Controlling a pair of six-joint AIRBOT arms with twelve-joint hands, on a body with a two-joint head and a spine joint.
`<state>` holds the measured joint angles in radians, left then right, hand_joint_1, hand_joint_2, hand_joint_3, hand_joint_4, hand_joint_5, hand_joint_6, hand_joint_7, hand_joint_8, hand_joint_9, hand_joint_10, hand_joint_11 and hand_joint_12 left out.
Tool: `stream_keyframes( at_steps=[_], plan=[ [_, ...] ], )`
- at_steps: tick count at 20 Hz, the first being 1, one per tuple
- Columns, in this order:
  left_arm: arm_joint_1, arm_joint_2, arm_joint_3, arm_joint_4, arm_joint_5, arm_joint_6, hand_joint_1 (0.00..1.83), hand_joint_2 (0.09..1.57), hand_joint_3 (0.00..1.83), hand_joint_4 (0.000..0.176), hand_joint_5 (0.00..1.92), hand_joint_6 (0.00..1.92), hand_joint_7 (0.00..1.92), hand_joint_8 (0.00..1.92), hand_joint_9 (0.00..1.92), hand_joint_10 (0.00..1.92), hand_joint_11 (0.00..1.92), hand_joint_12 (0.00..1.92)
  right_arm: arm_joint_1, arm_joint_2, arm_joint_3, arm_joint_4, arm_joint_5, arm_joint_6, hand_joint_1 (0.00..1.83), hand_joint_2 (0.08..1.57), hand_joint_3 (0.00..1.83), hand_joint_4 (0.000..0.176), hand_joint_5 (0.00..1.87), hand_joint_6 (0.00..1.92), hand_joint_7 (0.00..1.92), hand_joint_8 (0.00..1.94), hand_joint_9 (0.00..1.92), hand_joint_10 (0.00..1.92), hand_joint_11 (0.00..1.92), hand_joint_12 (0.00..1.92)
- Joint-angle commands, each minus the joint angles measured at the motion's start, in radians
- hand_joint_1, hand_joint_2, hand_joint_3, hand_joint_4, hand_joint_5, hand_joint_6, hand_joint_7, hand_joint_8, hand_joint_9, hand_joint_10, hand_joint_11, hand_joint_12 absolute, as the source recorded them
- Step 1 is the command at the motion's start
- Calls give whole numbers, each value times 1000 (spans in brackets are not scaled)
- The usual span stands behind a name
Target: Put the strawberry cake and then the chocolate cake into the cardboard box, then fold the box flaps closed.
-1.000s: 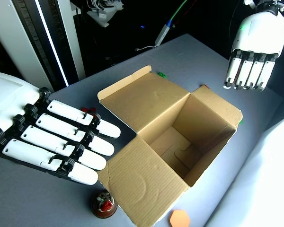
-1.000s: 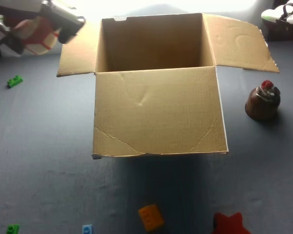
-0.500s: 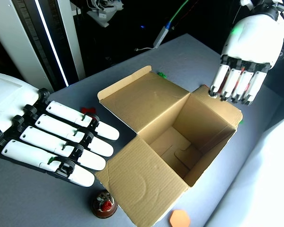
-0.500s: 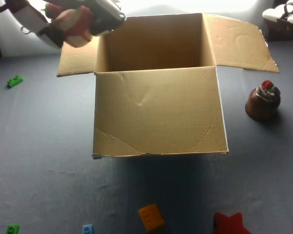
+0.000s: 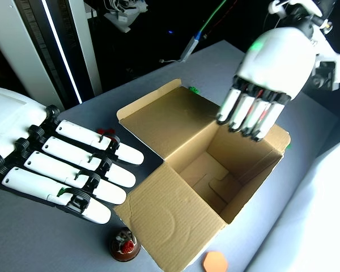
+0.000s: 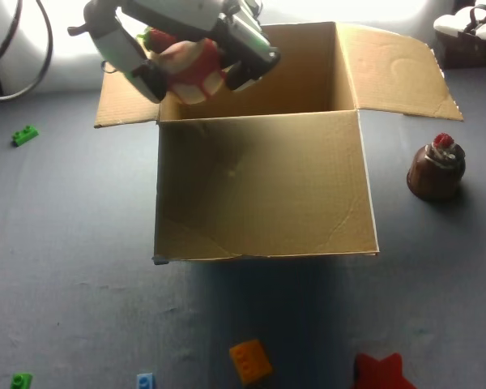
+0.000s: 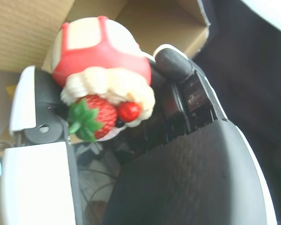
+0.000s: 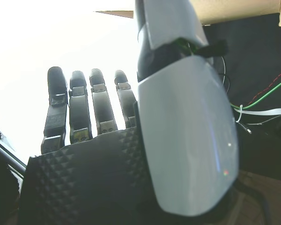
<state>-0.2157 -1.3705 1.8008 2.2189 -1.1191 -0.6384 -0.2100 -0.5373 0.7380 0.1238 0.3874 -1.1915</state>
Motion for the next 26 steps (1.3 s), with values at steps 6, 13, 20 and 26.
stream_keyframes(
  at_steps=[6, 13, 20, 26],
  plan=[
    [14, -74, 87, -73, 46, 17, 1217, 1422, 0, 0, 369, 1899, 401, 1777, 492, 1808, 341, 1921, 21, 13, 3, 2, 118, 0, 995, 1032, 5, 11, 0, 0, 7, 2, 56, 12, 14, 11],
    [30, -104, 112, -69, 54, 26, 1433, 1335, 2, 0, 262, 1473, 452, 1716, 521, 1792, 312, 1921, 21, 11, 10, 79, 113, -1, 1073, 1017, 0, 16, 0, 0, 34, 11, 66, 18, 4, 2],
    [39, -98, 111, -67, 56, 29, 1266, 1343, 0, 0, 182, 1495, 529, 1688, 281, 1608, 227, 1921, 22, -14, 59, 259, 19, 0, 1021, 1024, 4, 17, 16, 2, 44, 3, 108, 27, 1, 401],
    [37, -98, 114, -66, 58, 32, 1017, 1110, 0, 0, 255, 530, 339, 435, 252, 955, 16, 1614, 23, -37, 104, 382, -41, -1, 895, 1048, 5, 17, 0, 0, 54, 1, 139, 26, 0, 872]
  ],
)
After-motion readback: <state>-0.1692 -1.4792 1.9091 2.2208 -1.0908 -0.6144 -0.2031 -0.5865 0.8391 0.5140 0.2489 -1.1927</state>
